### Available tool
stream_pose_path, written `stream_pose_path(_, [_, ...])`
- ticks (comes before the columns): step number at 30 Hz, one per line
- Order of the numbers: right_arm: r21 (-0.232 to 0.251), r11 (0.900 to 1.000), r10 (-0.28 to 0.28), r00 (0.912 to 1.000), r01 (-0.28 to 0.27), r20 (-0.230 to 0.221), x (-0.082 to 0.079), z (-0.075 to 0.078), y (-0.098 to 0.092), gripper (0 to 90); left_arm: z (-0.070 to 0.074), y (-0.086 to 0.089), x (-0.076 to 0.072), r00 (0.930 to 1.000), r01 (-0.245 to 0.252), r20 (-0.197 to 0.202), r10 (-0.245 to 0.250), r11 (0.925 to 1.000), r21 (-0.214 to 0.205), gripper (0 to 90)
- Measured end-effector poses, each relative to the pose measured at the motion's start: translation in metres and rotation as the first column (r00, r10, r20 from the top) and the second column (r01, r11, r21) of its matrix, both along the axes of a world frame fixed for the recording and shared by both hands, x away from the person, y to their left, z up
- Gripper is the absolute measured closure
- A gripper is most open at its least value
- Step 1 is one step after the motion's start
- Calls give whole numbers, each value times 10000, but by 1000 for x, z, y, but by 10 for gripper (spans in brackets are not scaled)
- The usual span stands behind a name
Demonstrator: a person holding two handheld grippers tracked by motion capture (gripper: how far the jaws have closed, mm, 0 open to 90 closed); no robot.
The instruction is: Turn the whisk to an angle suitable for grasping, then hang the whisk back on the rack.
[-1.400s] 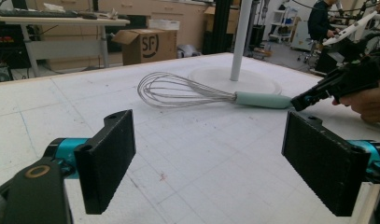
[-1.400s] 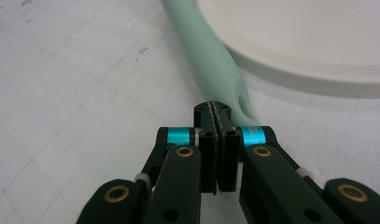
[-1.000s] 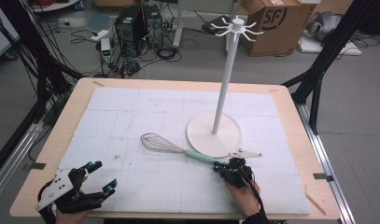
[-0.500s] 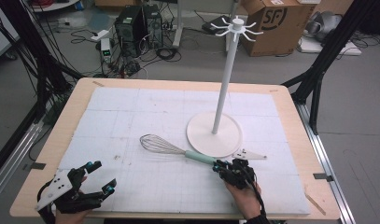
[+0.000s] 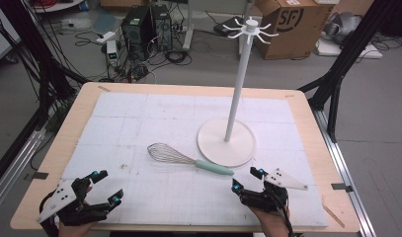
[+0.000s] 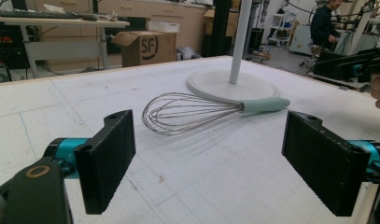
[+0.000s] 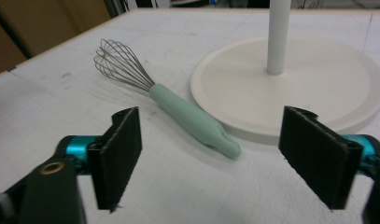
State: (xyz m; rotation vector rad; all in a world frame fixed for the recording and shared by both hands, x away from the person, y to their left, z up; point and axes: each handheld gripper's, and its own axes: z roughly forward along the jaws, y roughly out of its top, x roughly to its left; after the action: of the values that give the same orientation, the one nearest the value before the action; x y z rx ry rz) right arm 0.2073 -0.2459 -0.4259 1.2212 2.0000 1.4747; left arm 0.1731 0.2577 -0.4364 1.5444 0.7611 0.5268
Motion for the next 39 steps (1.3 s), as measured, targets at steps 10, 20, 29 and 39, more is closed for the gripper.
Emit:
stream_pose_path(10, [194,9996,158,9924,-183,1224,-43,11,-5,149,1,0,-1,10000,19,74,-19,10000,-7,180])
stream_pose_path(20, [282,9996,57,9916,-94,1288,-43,10,-14,149,1,-2,0,9999,96,40,-96,9999,71,179])
stream_pose_path(29, [326,9991,229,9924,-270,1211,-35,11,-14,150,11,-9,12,9980,623,54,-623,9980,-107,179])
stream_pose_path(39, [273,9992,278,9951,-305,954,-20,3,-21,150,48,-50,79,9546,2980,-426,-2949,9455,1313,163])
